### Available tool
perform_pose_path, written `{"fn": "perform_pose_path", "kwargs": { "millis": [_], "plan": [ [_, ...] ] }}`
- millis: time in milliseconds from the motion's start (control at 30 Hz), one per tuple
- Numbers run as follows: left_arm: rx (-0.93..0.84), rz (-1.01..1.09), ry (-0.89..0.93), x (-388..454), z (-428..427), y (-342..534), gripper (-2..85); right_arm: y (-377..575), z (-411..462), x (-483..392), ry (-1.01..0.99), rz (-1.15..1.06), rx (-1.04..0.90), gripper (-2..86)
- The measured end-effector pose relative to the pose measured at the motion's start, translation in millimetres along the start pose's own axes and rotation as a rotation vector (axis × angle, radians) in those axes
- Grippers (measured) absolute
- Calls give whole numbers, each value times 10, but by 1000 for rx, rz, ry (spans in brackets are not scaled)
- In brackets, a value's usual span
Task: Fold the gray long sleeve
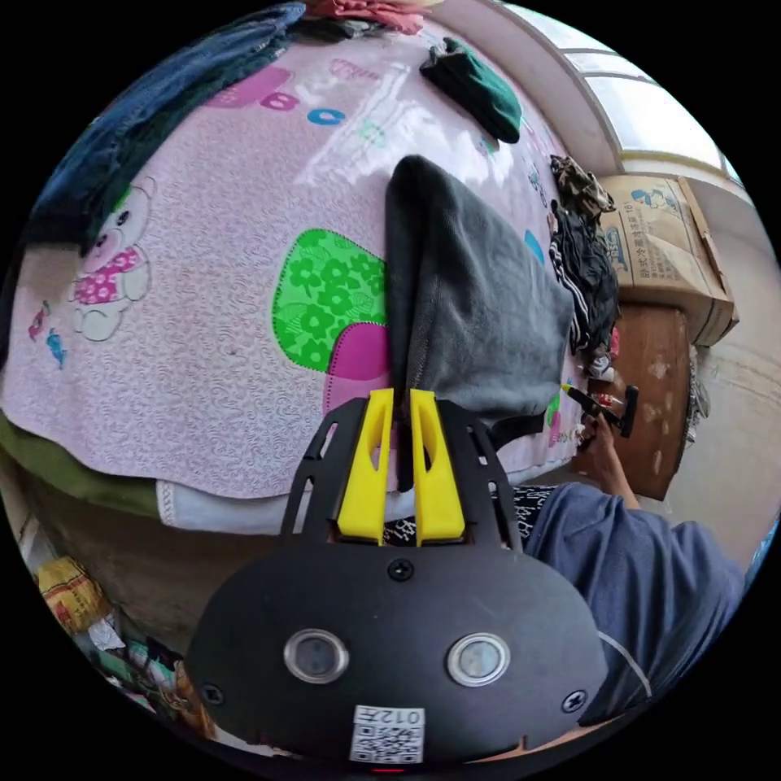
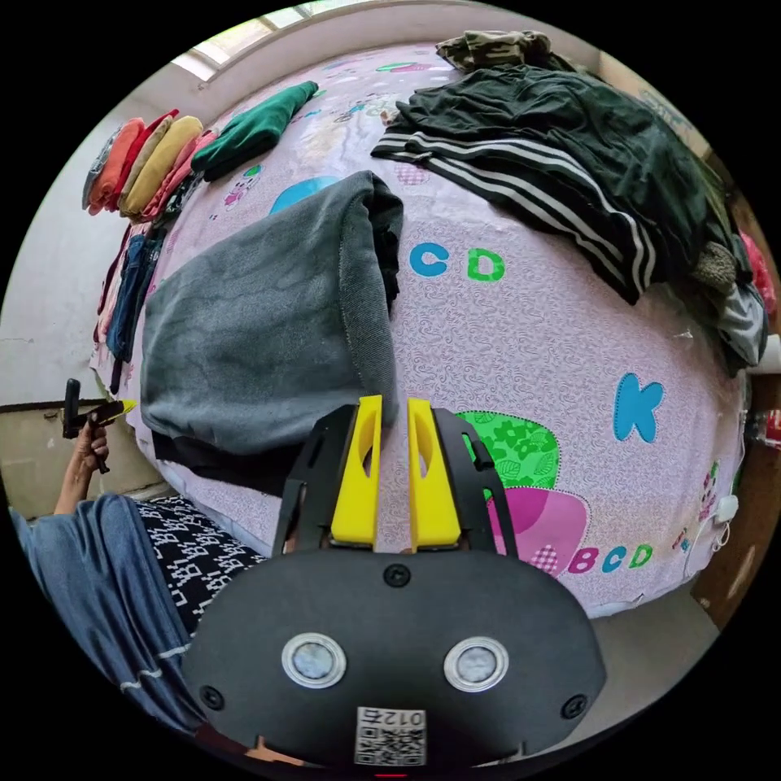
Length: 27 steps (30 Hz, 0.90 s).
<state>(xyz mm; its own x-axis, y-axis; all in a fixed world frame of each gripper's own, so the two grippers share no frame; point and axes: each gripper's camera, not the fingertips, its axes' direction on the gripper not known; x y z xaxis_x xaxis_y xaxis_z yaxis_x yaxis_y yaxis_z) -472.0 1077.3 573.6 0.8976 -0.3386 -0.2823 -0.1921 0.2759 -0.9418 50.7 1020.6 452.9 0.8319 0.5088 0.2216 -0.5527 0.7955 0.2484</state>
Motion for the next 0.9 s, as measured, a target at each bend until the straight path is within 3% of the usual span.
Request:
{"fn": "perform_pose_path", "kwargs": {
  "millis": [67, 167, 300, 500, 600, 733, 900],
  "plan": [
    [103, 59, -134, 157, -193, 112, 12, 95, -146, -154, 61, -14, 78, 15],
    [179, 268, -306, 702, -214, 133, 7, 146, -219, -642, -5, -142, 145, 7],
    [171, 544, -471, 1507, 302, 68, 4, 86, 124, -1449, 29, -332, 67, 1],
    [30, 637, -590, 1707, 1130, 40, 2, 130, 816, -1979, 262, -452, -116, 1],
    [66, 642, -623, 1726, 1260, 128, 0, 209, 920, -2158, 306, -472, -64, 3],
    [63, 565, -533, 1667, 1384, 113, -1, 237, 982, -2190, 264, -386, -4, 5],
    [12, 508, -287, 1451, 1303, -42, 1, 217, 1011, -2018, 82, -270, 15, 3]
  ]
}}
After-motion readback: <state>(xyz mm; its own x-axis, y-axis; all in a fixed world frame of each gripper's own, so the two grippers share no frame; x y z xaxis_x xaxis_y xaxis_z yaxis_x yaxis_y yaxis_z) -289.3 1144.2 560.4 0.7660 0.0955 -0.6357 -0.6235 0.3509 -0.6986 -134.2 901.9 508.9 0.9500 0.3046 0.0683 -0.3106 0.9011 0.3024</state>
